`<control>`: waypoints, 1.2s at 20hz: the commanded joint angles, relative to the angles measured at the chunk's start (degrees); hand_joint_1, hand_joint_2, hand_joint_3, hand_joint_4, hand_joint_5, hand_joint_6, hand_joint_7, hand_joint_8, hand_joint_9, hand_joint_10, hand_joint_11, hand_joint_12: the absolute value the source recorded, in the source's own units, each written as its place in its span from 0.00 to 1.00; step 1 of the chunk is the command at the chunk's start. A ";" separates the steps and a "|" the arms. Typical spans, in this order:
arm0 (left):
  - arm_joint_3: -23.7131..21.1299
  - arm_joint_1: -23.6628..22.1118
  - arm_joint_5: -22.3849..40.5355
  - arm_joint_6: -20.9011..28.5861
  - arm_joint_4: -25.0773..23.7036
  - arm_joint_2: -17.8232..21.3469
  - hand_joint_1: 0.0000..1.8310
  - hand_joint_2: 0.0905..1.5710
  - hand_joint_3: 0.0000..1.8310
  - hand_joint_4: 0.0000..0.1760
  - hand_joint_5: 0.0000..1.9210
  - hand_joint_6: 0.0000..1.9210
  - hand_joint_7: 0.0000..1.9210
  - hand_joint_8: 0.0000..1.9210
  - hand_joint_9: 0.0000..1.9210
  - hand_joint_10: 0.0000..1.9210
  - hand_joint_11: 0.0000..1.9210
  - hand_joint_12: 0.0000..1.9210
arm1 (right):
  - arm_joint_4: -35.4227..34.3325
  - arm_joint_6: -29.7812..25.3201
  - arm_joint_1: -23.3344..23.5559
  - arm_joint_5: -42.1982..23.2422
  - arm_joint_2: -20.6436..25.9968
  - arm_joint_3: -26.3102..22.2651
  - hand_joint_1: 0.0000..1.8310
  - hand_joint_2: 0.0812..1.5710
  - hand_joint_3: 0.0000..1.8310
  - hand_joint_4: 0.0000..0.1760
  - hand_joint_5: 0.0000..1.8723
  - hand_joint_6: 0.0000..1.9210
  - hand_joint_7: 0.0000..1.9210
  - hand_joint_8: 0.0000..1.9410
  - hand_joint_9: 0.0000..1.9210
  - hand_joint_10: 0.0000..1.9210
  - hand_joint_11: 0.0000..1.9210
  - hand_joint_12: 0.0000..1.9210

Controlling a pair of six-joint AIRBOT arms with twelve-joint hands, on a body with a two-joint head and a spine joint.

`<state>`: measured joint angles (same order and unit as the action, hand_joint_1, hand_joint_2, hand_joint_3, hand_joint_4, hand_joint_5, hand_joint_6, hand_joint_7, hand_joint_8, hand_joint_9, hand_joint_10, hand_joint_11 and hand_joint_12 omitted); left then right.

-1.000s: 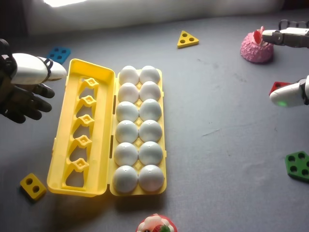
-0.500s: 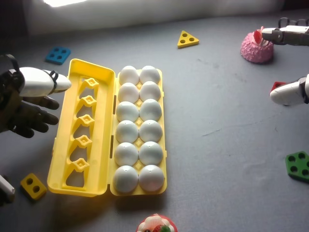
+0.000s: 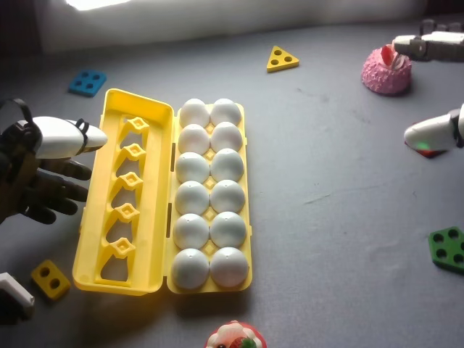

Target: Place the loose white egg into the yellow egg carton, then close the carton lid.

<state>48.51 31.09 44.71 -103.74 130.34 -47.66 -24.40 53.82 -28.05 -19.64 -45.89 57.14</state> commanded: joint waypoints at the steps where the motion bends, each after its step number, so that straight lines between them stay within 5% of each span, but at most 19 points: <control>1: -0.09 -0.11 -0.77 0.55 -2.25 -0.07 0.04 0.83 0.00 0.08 0.24 0.00 0.33 0.00 0.17 0.43 0.00 0.80 | 0.21 -0.43 0.65 -6.86 0.65 0.02 0.40 0.58 0.00 0.00 0.08 0.00 0.11 0.00 0.10 0.01 0.00 0.26; 11: -0.39 1.83 -1.44 4.39 -2.26 -1.63 0.06 0.82 0.00 0.10 0.24 0.00 0.34 0.00 0.19 0.41 0.00 0.78 | 0.22 -0.50 0.72 -6.86 0.49 0.00 0.39 0.58 0.00 0.00 0.07 0.00 0.11 0.00 0.09 0.00 0.00 0.18; 14: -0.58 2.31 -1.45 6.59 -2.26 -2.16 0.05 0.82 0.00 0.17 0.22 0.00 0.34 0.00 0.19 0.40 0.00 0.77 | 0.21 -0.69 0.96 -6.53 0.52 -0.02 0.39 0.58 0.00 0.00 0.08 0.00 0.11 0.00 0.10 0.01 0.00 0.20; 16: -0.61 2.23 -1.56 7.01 -2.30 -2.27 0.05 0.83 0.00 0.08 0.23 0.01 0.33 0.00 0.18 0.40 0.00 0.77 | 0.21 -1.23 1.26 -6.33 0.52 -0.07 0.39 0.59 0.00 0.00 0.07 0.00 0.10 0.00 0.10 0.00 0.00 0.12; 24: 0.69 -5.54 -1.13 1.60 -3.43 -2.34 0.05 0.83 0.00 0.03 0.24 0.01 0.33 0.00 0.18 0.40 0.00 0.76 | 0.22 -1.08 1.87 -6.31 0.53 -0.54 0.41 0.57 0.00 0.00 0.08 0.00 0.11 0.00 0.11 0.00 0.00 0.22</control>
<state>49.04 25.93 44.42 -102.39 129.51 -49.84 -24.38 52.97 -27.03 -19.49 -45.82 56.47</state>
